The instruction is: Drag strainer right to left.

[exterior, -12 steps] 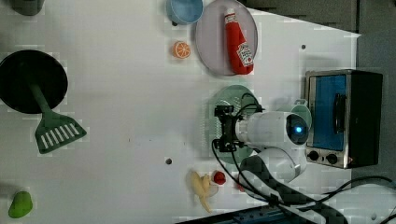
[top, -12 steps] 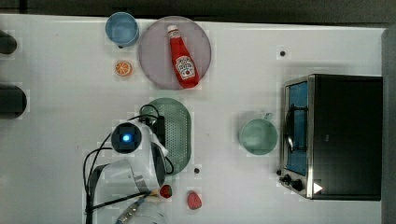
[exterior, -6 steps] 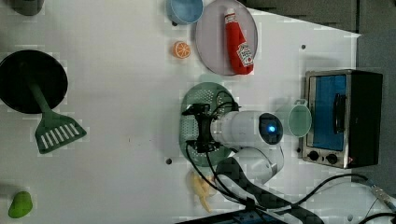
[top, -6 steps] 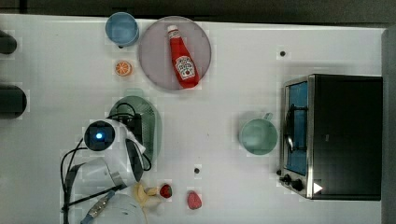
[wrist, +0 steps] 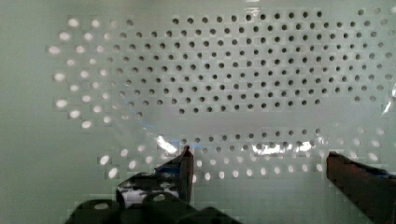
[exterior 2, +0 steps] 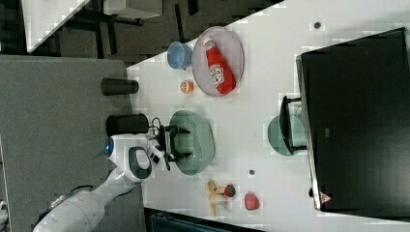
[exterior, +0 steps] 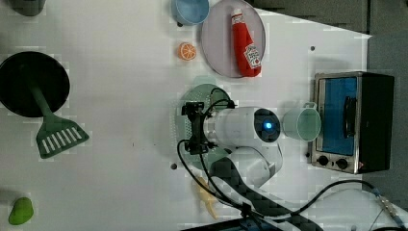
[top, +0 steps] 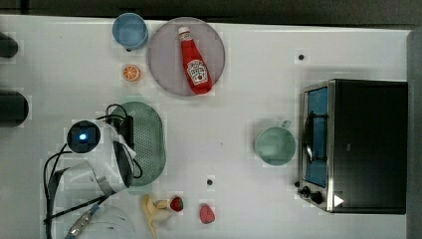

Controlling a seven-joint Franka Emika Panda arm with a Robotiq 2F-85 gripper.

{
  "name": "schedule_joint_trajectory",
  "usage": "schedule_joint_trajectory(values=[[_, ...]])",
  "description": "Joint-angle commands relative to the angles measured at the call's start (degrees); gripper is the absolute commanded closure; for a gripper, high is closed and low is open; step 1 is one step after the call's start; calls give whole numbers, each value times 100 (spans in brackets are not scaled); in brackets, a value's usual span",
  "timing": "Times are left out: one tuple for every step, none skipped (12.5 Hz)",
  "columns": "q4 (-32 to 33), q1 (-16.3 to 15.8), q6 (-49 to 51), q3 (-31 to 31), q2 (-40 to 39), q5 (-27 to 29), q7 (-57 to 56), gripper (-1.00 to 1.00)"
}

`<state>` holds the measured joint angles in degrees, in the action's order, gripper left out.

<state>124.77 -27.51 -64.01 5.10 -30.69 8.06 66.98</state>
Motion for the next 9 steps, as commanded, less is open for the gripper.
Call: schedule_joint_trajectory(values=[[-350,-396,30,55,-141,48,598,-100],[-427,-462,31,53,-190,50,661,-100],[-513,-515,33,53,-233,51,688,-100],[-592,-562,69,53,-276,58,690,-100],[-673,-609,103,53,-322,64,690,-100],[-770,-645,100,52,-360,72,696,-100],[-849,-676,143,53,-400,112,734,-100],[-927,-721,155,53,-442,184,739,-100],[-1010,-765,155,53,-480,262,752,-100]])
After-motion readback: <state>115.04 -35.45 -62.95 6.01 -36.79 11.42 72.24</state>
